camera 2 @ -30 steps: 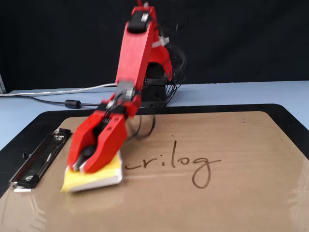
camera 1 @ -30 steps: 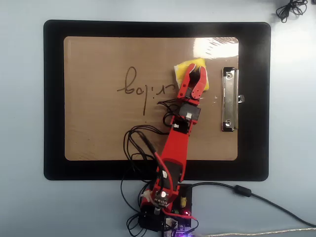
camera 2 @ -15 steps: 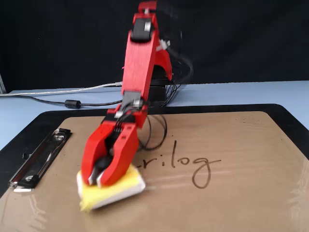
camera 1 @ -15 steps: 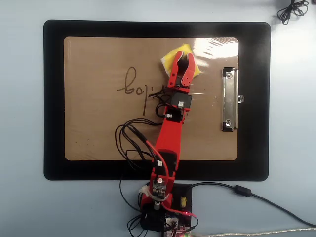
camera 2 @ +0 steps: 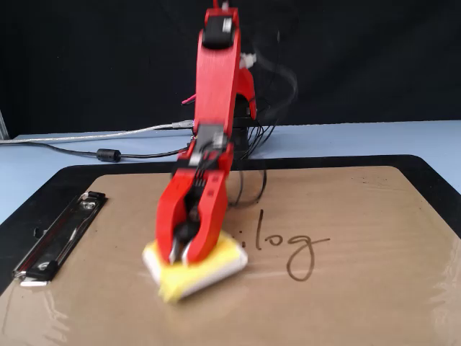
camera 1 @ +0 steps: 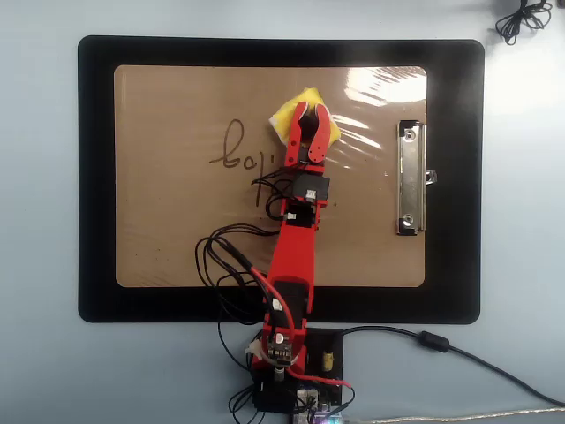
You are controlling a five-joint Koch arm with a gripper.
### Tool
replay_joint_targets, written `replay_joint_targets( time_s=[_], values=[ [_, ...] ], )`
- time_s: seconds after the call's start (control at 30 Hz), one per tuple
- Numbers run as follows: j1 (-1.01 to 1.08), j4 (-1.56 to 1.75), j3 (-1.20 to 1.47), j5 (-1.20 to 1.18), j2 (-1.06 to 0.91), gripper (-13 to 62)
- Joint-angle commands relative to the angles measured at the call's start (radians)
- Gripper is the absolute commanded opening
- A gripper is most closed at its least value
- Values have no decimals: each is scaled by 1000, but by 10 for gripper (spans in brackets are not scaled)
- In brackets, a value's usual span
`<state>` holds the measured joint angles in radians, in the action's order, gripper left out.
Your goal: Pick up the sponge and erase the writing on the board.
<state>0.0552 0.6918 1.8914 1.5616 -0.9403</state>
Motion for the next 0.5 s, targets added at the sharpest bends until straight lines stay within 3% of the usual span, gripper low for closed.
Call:
replay_joint_targets(
  time_s=[0.0,0.13,0.2,0.47],
  values=[
    [17,5,210,14,-155,-77],
    [98,-9,808,3,-739,-77],
    [158,-15,927,-17,-910,-77],
    [322,-40,491,-60,-483,-77]
  ],
)
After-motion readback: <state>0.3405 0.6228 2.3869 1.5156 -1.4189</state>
